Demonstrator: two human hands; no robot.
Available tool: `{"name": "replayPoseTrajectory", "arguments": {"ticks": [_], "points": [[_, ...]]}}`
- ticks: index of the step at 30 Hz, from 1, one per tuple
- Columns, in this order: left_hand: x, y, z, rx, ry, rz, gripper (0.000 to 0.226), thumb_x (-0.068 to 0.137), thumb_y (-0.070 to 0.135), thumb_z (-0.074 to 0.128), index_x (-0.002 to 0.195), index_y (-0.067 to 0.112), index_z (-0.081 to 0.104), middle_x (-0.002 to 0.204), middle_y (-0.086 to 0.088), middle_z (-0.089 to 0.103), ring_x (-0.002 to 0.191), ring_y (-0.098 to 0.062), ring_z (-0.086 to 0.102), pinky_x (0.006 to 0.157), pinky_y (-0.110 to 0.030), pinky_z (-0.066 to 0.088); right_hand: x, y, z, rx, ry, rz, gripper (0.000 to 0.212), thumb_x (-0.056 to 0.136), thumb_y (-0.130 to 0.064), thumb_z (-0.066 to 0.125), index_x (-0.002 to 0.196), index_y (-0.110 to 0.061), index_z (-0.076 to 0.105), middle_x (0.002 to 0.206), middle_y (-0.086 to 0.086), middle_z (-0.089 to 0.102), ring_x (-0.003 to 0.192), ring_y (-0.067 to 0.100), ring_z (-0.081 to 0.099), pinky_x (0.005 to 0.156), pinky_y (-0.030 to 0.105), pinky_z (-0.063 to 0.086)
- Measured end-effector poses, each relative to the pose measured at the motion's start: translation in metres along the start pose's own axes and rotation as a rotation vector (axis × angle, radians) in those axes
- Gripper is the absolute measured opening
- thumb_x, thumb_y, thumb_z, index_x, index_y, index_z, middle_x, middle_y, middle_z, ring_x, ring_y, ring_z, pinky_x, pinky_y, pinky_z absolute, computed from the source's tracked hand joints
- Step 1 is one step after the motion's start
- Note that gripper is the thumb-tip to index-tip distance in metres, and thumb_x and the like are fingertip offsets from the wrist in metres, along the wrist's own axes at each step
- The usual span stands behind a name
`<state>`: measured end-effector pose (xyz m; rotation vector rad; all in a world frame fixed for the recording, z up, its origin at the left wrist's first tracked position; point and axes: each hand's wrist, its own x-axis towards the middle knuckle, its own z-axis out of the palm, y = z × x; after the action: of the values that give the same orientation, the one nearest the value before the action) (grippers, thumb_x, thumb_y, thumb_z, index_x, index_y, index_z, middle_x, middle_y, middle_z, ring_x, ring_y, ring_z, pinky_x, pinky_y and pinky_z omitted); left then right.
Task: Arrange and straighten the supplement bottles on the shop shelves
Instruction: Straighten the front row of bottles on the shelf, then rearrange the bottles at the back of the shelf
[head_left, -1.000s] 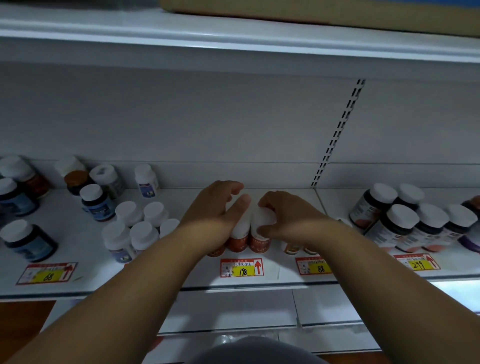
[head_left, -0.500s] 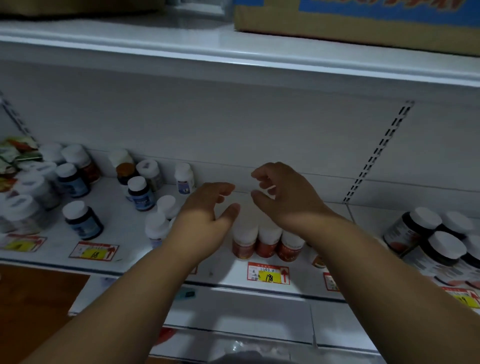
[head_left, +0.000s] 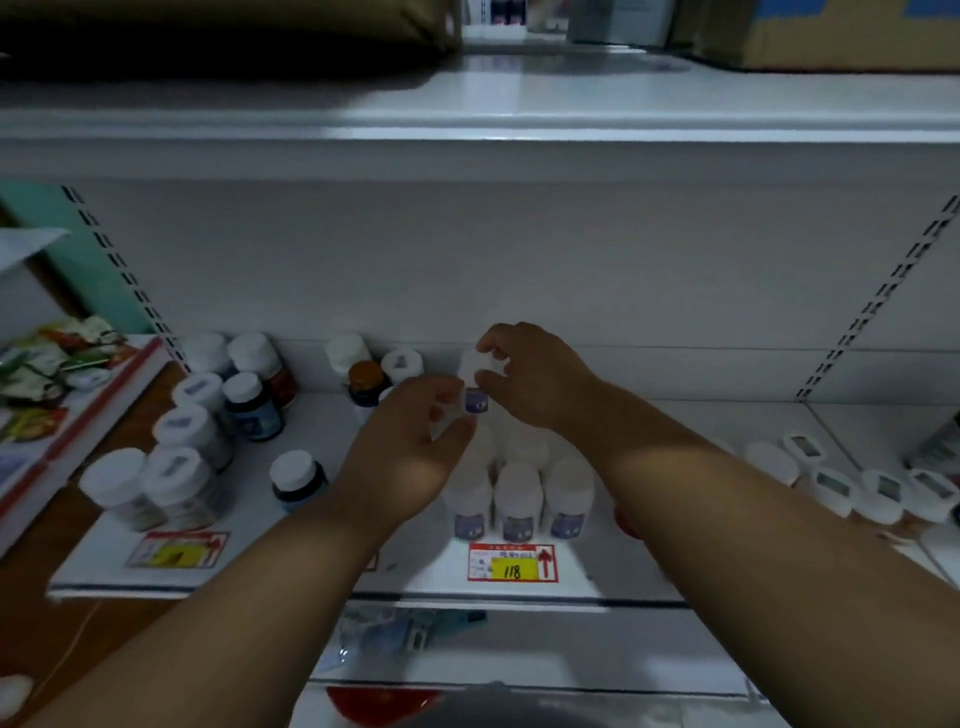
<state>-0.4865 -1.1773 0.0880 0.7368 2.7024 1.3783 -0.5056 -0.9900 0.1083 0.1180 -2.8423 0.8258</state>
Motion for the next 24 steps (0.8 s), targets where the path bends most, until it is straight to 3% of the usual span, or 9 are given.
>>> {"name": "replayPoseTrajectory", "arguments": {"ticks": [3,5,9,13,16,18,20,21,24], "points": [[0.003,-0.01,-0.013,0.021,0.003,0.021,0.017,0.092,0.034,0.058,0.1,0.047,0.053,0.09,0.029,0.059,0.086,0.016,0.053,0.066,0.001,0.036,0.034,0.003,0.019,-0.142,-0.179,0.133,0.044,0.089,-0.026,0.063,0.13,-0.017,0.053,0.127,0.012,0.051,0.11,0.028,0.054,0.09,0.032,0.045],[0.006,-0.014,-0.016,0.037,-0.002,0.002,0.019,0.089,0.036,0.059,0.097,0.05,0.05,0.086,0.027,0.057,0.083,0.017,0.052,0.063,-0.002,0.037,0.05,0.006,0.026,-0.239,-0.259,0.167,0.042,0.086,-0.018,0.065,0.126,-0.012,0.055,0.126,0.014,0.054,0.109,0.029,0.056,0.087,0.033,0.046],[0.013,-0.023,-0.018,0.056,-0.029,-0.018,0.024,0.083,0.044,0.056,0.088,0.065,0.047,0.086,0.036,0.055,0.079,0.013,0.054,0.058,-0.008,0.039,0.068,0.011,0.038,-0.302,-0.159,0.117,0.027,0.087,-0.018,0.061,0.111,-0.008,0.054,0.118,0.016,0.058,0.107,0.031,0.055,0.079,0.03,0.04],[0.018,-0.034,-0.017,0.048,-0.049,-0.05,0.02,0.079,0.049,0.056,0.088,0.065,0.047,0.084,0.034,0.057,0.077,0.011,0.056,0.064,-0.018,0.04,0.073,0.012,0.047,-0.316,-0.117,0.186,0.03,0.086,-0.023,0.063,0.111,-0.011,0.052,0.119,0.013,0.058,0.11,0.032,0.055,0.088,0.036,0.046],[0.021,-0.036,-0.017,0.021,-0.067,-0.066,0.02,0.083,0.047,0.061,0.099,0.05,0.05,0.09,0.019,0.057,0.077,-0.002,0.058,0.068,-0.02,0.042,0.063,0.006,0.035,-0.165,-0.007,0.219,0.042,0.082,-0.03,0.068,0.116,-0.011,0.051,0.112,0.01,0.058,0.103,0.029,0.056,0.082,0.033,0.045],[0.02,-0.033,-0.018,0.032,-0.073,-0.046,0.037,0.08,0.054,0.061,0.112,0.038,0.05,0.098,0.011,0.055,0.083,-0.006,0.056,0.07,-0.02,0.041,0.048,-0.002,0.021,-0.001,0.114,0.187,0.035,0.081,-0.034,0.068,0.109,-0.015,0.057,0.1,0.0,0.056,0.089,0.02,0.055,0.075,0.029,0.042],[0.017,-0.024,-0.022,0.046,-0.054,-0.005,0.049,0.076,0.063,0.061,0.116,0.04,0.044,0.103,0.018,0.049,0.094,-0.007,0.053,0.077,-0.022,0.042,0.029,-0.013,0.006,0.129,0.183,0.156,0.018,0.083,-0.037,0.064,0.089,-0.021,0.057,0.085,-0.008,0.057,0.074,0.012,0.055,0.065,0.028,0.041],[0.014,-0.019,-0.024,0.036,-0.04,0.016,0.054,0.073,0.067,0.061,0.117,0.042,0.041,0.106,0.024,0.045,0.1,-0.007,0.052,0.083,-0.024,0.042,0.018,-0.017,-0.001,0.191,0.192,0.162,0.017,0.084,-0.038,0.063,0.087,-0.022,0.057,0.083,-0.009,0.059,0.072,0.01,0.057,0.062,0.03,0.044],[0.004,-0.002,-0.024,-0.025,-0.015,0.055,0.076,0.062,0.076,0.059,0.126,0.039,0.042,0.114,0.024,0.043,0.108,0.0,0.048,0.087,-0.021,0.041,-0.014,-0.028,-0.021,0.331,0.195,0.196,0.021,0.084,-0.039,0.063,0.096,-0.021,0.062,0.089,-0.006,0.065,0.08,0.014,0.065,0.071,0.037,0.056]]}}
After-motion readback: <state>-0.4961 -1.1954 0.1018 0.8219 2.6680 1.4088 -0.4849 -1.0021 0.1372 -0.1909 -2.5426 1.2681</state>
